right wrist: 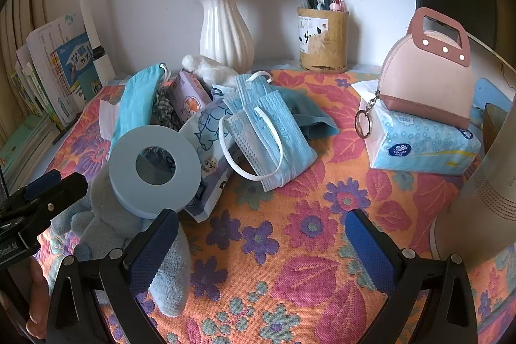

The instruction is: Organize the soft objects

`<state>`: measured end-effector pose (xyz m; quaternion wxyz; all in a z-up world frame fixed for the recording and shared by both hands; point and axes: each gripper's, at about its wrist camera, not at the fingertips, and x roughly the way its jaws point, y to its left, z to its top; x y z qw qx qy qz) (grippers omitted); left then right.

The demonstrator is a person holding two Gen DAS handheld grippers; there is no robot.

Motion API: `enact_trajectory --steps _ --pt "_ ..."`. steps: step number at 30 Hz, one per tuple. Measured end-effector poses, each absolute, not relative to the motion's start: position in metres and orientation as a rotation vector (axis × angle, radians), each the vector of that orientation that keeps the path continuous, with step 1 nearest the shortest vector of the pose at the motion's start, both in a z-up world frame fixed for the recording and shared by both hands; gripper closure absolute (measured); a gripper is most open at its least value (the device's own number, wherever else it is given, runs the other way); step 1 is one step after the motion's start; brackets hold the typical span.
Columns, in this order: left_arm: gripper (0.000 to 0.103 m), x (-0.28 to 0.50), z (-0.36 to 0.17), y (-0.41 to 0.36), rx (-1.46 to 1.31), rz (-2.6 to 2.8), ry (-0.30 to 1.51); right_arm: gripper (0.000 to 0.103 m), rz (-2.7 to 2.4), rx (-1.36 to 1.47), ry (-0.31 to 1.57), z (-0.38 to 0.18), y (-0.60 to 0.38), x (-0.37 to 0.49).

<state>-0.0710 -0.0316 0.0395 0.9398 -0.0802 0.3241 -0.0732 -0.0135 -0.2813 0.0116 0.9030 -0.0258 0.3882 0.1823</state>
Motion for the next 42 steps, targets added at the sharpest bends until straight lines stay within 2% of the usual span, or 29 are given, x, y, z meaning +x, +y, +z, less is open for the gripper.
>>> enact_trajectory --steps 25,31,37,42 --pt "0.001 -0.077 0.043 -0.039 -0.173 -0.274 0.691 0.000 0.388 -0.042 0.795 0.015 -0.282 -0.015" --pt "0.001 -0.089 0.049 -0.054 -0.022 -0.430 0.720 0.000 0.565 0.126 0.891 0.027 -0.277 -0.016" --pt "0.001 -0.080 0.043 -0.081 0.099 -0.454 0.750 0.005 0.633 0.152 0.921 0.036 -0.247 -0.015" --pt "0.003 -0.070 0.031 -0.091 0.090 -0.449 0.780 0.018 0.599 0.168 0.992 0.027 -0.233 0.002"
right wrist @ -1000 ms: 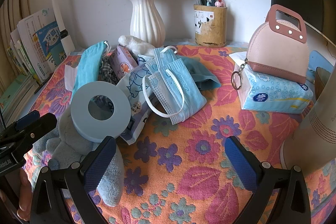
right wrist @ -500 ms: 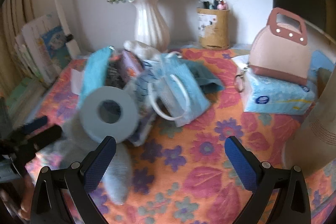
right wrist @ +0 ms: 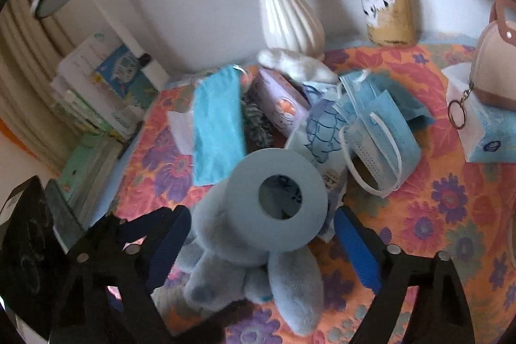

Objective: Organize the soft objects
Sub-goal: 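Grasp the grey plush elephant with the left tool while the right tool grasps the grey ring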

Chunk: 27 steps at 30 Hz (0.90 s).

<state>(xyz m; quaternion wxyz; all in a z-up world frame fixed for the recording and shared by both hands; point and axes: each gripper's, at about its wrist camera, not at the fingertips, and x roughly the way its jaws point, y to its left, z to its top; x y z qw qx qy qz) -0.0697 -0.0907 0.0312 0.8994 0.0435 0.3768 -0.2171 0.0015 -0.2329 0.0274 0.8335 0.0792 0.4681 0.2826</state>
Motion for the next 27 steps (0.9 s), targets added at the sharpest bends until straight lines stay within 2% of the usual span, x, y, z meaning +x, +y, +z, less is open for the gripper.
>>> enact_trajectory --steps 1,3,4,5,7,20,24,27 --pt "0.007 -0.067 0.028 -0.091 0.077 -0.441 0.788 0.024 0.583 0.168 1.008 0.025 -0.231 0.007" --pt "0.025 -0.064 0.023 -0.090 0.063 -0.430 0.801 0.031 0.589 0.190 1.029 0.020 -0.229 0.013" --pt "0.035 -0.064 0.023 -0.089 0.057 -0.257 0.792 0.034 0.583 0.197 1.028 0.019 -0.229 0.014" --pt "0.040 -0.065 0.023 -0.087 0.049 -0.244 0.786 0.036 0.582 0.203 1.015 0.020 -0.230 0.014" --pt "0.043 -0.068 0.023 -0.084 0.016 -0.264 0.773 0.037 0.581 0.198 0.996 0.021 -0.232 0.013" --pt "0.045 -0.113 0.036 -0.058 -0.146 -0.262 0.754 0.039 0.684 0.275 0.860 0.057 -0.280 -0.028" --pt "0.045 -0.126 0.037 -0.051 -0.131 -0.244 0.798 0.038 0.589 0.181 0.932 0.044 -0.309 -0.039" --pt "0.041 -0.123 0.033 -0.059 -0.057 -0.174 0.828 0.038 0.498 0.083 0.992 0.025 -0.322 -0.041"
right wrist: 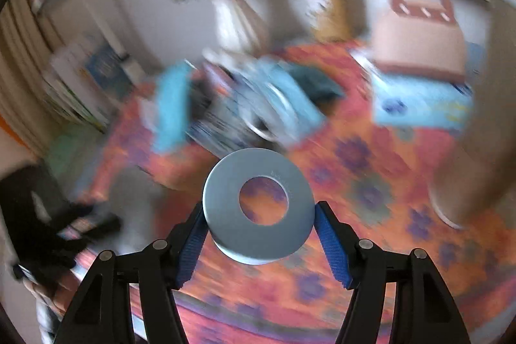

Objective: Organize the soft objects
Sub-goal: 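Grasp the grey plush elephant with the left tool while the right tool grasps the grey ring, then carry the elephant and ring to the brown basket while both tools release them inside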

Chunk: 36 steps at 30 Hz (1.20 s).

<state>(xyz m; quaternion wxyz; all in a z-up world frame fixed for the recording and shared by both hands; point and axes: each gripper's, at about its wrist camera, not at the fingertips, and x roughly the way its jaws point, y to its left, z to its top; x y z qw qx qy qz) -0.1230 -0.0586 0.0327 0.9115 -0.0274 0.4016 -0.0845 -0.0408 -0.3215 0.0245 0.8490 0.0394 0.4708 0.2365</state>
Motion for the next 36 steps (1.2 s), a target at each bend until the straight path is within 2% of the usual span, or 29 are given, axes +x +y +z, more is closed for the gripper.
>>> enact_trajectory --steps 4,5,10,11,12,14,24,36 --pt "0.020 -0.117 0.028 -0.065 -0.075 -0.166 0.818 0.038 0.427 0.017 1.037 0.001 -0.326 -0.037" --pt "0.019 -0.117 0.028 -0.066 -0.071 -0.163 0.811 0.036 0.429 0.013 1.040 -0.003 -0.325 -0.037" --pt "0.020 -0.106 0.018 -0.075 -0.010 -0.105 0.843 0.028 0.435 0.027 1.035 -0.004 -0.321 -0.035" --pt "0.029 -0.105 0.015 -0.077 -0.003 -0.100 0.847 0.028 0.425 0.032 1.032 -0.004 -0.320 -0.034" --pt "0.032 -0.105 0.014 -0.079 -0.001 -0.106 0.848 0.028 0.418 0.032 1.028 -0.004 -0.318 -0.033" --pt "0.038 -0.109 0.015 -0.085 0.029 -0.094 0.823 0.037 0.412 0.030 1.014 -0.003 -0.316 -0.037" --pt "0.039 -0.129 0.058 -0.140 0.004 -0.272 0.707 0.039 0.398 -0.003 0.955 0.032 -0.346 -0.069" --pt "0.039 -0.130 0.096 -0.299 0.130 -0.559 0.635 0.038 0.208 0.168 0.922 0.087 -0.504 -0.095"
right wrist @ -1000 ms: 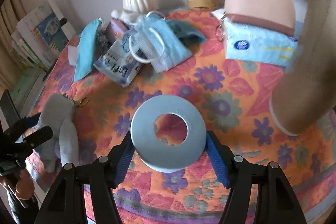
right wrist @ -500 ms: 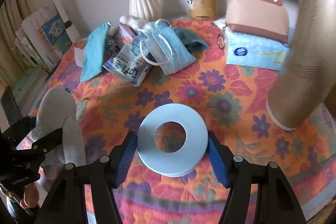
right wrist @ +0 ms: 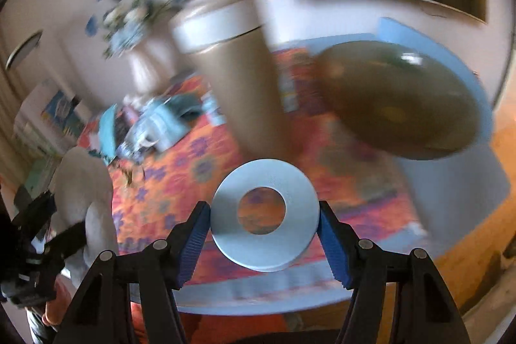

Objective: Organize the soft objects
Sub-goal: 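Carry the elephant and ring to the brown basket while both tools release them inside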

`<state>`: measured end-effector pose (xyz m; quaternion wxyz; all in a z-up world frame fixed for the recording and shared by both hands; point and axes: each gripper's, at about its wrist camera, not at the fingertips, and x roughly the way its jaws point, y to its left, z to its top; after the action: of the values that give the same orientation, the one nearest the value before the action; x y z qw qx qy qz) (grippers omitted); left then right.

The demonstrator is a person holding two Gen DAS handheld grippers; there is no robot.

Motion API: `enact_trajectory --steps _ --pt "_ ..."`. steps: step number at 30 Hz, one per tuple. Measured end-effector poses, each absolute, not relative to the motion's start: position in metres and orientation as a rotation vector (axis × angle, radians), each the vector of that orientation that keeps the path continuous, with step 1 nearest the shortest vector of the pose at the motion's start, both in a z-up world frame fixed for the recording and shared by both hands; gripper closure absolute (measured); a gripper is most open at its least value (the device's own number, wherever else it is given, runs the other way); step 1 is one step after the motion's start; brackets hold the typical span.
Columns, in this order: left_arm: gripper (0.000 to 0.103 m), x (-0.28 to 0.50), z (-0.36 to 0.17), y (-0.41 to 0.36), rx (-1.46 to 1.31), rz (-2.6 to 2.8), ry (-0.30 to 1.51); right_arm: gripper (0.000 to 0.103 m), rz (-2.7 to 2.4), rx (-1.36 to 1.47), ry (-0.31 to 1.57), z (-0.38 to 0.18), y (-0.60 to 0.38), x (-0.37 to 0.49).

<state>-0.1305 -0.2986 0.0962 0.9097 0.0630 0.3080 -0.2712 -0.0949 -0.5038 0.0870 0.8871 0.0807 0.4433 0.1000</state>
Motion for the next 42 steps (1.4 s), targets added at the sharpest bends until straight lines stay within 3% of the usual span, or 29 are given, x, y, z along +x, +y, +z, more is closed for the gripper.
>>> enact_trajectory --steps 10,22,24,26,29,35,42 --pt "0.039 -0.088 0.118 -0.432 0.082 -0.604 0.674 0.038 0.032 0.309 0.781 0.127 -0.617 -0.096" --pt "0.035 -0.020 0.115 -0.538 0.130 -0.406 0.657 0.037 0.000 0.567 0.753 0.126 -0.703 0.002" --pt "0.031 -0.011 0.114 -0.546 0.137 -0.387 0.630 0.035 -0.010 0.588 0.775 0.119 -0.712 0.019" --pt "0.019 -0.003 0.113 -0.552 0.151 -0.374 0.615 0.029 0.001 0.612 0.788 0.111 -0.719 0.030" --pt "0.006 -0.003 0.112 -0.553 0.153 -0.390 0.589 0.029 0.011 0.630 0.801 0.106 -0.727 0.034" --pt "0.006 -0.013 0.116 -0.548 0.130 -0.449 0.573 0.029 0.015 0.631 0.793 0.105 -0.732 0.018" --pt "0.006 -0.076 0.128 -0.518 0.148 -0.520 0.529 0.029 0.009 0.613 0.772 0.117 -0.720 -0.018"
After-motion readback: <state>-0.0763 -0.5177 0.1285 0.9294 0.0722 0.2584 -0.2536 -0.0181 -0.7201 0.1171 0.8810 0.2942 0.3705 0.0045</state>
